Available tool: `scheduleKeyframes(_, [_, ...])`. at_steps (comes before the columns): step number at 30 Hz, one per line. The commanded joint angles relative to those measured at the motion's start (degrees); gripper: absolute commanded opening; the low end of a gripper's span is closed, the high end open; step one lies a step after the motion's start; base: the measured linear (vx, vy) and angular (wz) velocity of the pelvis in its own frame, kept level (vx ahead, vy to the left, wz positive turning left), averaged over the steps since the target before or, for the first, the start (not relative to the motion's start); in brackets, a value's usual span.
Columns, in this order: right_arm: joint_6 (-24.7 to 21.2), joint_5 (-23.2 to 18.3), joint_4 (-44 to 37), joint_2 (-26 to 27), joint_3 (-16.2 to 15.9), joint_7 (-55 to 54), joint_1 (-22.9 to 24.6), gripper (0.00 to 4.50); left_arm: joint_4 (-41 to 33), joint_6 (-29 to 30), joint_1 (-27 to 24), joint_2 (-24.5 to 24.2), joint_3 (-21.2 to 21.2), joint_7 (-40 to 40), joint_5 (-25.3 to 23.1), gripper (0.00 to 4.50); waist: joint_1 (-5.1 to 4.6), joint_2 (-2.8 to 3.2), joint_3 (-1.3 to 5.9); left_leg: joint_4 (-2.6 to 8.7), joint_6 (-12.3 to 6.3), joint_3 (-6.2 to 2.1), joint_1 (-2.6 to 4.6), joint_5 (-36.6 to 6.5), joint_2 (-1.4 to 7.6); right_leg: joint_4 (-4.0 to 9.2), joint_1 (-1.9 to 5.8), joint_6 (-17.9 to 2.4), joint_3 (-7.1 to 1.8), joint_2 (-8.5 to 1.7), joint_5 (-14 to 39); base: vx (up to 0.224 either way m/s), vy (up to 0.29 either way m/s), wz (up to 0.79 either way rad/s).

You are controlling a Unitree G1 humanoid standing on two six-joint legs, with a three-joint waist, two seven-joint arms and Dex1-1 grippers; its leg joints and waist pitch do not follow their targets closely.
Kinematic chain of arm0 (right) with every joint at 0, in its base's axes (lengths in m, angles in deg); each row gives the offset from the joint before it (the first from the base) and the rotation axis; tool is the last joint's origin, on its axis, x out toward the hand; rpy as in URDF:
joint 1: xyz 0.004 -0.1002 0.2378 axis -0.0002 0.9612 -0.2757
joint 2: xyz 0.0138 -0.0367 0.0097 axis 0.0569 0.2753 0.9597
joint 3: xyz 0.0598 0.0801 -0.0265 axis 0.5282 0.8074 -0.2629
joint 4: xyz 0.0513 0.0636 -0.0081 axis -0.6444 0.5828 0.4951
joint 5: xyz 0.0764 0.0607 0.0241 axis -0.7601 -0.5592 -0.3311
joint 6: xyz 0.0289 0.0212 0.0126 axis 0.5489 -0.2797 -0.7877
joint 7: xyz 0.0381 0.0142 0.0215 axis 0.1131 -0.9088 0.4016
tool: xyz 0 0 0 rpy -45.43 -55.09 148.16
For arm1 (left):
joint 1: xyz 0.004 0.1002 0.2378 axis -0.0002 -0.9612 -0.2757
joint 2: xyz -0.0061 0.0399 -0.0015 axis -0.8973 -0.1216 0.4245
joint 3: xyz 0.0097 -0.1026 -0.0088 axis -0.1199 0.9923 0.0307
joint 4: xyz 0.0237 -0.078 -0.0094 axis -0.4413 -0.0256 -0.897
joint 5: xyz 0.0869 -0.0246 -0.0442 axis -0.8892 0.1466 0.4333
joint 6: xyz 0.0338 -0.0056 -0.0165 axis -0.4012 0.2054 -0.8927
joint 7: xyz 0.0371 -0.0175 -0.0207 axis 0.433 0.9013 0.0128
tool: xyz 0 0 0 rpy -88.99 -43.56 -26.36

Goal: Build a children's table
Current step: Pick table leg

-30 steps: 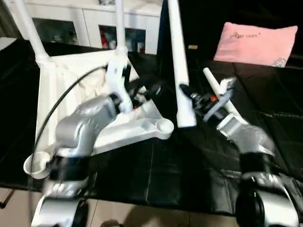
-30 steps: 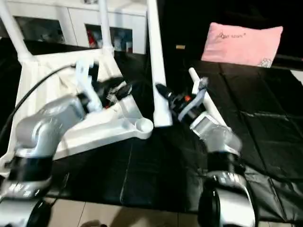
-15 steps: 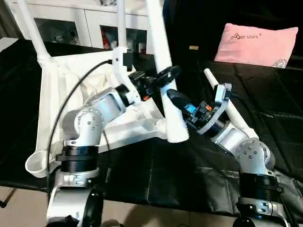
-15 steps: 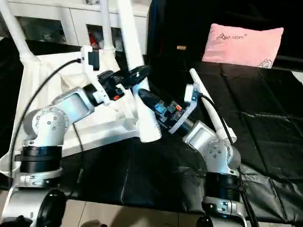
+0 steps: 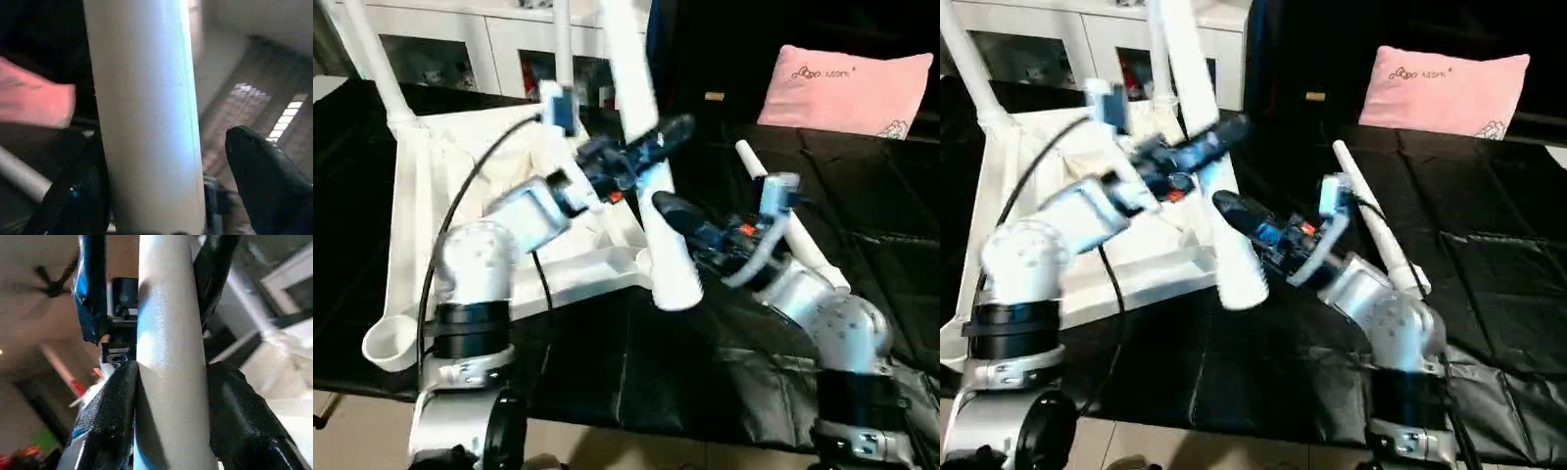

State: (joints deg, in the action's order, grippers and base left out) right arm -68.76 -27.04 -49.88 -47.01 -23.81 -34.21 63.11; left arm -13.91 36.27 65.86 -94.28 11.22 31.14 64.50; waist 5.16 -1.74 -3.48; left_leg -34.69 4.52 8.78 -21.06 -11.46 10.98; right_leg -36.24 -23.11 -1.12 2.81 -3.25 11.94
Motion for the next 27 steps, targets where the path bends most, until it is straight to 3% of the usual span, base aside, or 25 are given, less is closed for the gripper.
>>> scheduleKeyframes(1, [-1.54, -1.42, -0.87, -0.87, -0.64, 1.31, 0.70, 1.81, -1.03, 1.82, 0.00, 0.03, -0.07, -4.10, 3.88, 3.22, 0.21, 0.54, 4.25, 3.77, -1.12, 0.15, 0.18, -0.39, 1.33, 3.69, 4.03, -12.37, -2.44, -3.87, -1.84, 0.000, 0.000, 0.00])
scheduleKeyframes(3, [-2.25, -1.99, -1.13, -1.28, -0.96, 2.04, 0.80, 1.81, -0.52, 2.79, 0.15, -0.14, 0.56, -5.36, 5.80, 2.98, 0.22, 0.59, 4.25, 3.78, -1.37, 0.16, 0.18, -0.48, 1.40, 3.63, 4.01, -13.16, -2.42, -3.96, -3.19, 0.000, 0.000, 0.00])
scheduleKeyframes(12, [-4.34, -3.83, -1.70, -3.97, -2.45, 4.06, 0.66, 1.81, 0.77, 6.92, 1.00, -2.38, 1.59, -12.24, 12.21, 2.40, 0.30, 0.50, 4.03, 3.99, -0.07, 0.23, 0.28, -2.63, 1.44, 4.09, 4.09, -12.33, -2.49, -4.08, 1.16, 0.000, 0.000, 0.00])
scheduleKeyframes(16, [-4.28, -3.78, -1.66, -4.39, -2.66, 4.20, 0.68, 1.81, 0.85, 7.05, 1.03, -2.72, 1.51, -12.63, 12.40, 2.02, 0.32, 0.49, 4.06, 4.00, 0.16, 0.19, 0.25, -2.49, 1.47, 4.09, 4.09, -11.84, -2.49, -4.10, 1.62, 0.000, 0.000, 0.00])
scheduleKeyframes(22, [-2.94, -3.36, -1.69, -4.96, -3.33, 3.48, 1.07, 1.80, 1.56, 6.47, 1.02, -2.99, 1.32, -12.46, 12.33, 1.90, 0.35, 0.56, 4.08, 4.01, 0.40, 0.18, 0.20, -2.33, 1.46, 4.09, 4.09, -11.72, -2.46, -4.08, 1.45, 0.000, 0.000, 0.00])
scheduleKeyframes(26, [0.21, -0.11, -0.84, -4.97, -4.17, 1.78, 0.89, 1.80, 2.10, 5.26, 1.35, -2.97, 1.60, -11.48, 11.50, 1.89, 0.38, 0.61, 4.10, 3.98, 0.45, 0.20, 0.22, -2.36, 1.44, 4.09, 4.08, -11.70, -2.45, -4.09, 1.41, 0.000, 0.000, 0.00])
scheduleKeyframes(27, [1.14, 1.18, -0.13, -4.62, -4.20, 0.17, 0.49, 2.15, 2.28, 4.72, 1.45, -3.12, 1.58, -11.26, 10.87, 1.88, 0.36, 0.62, 4.13, 3.96, 0.53, 0.20, 0.22, -2.31, 1.39, 4.07, 4.08, -11.57, -2.45, -4.02, 1.39, 0.000, 0.000, 0.00])
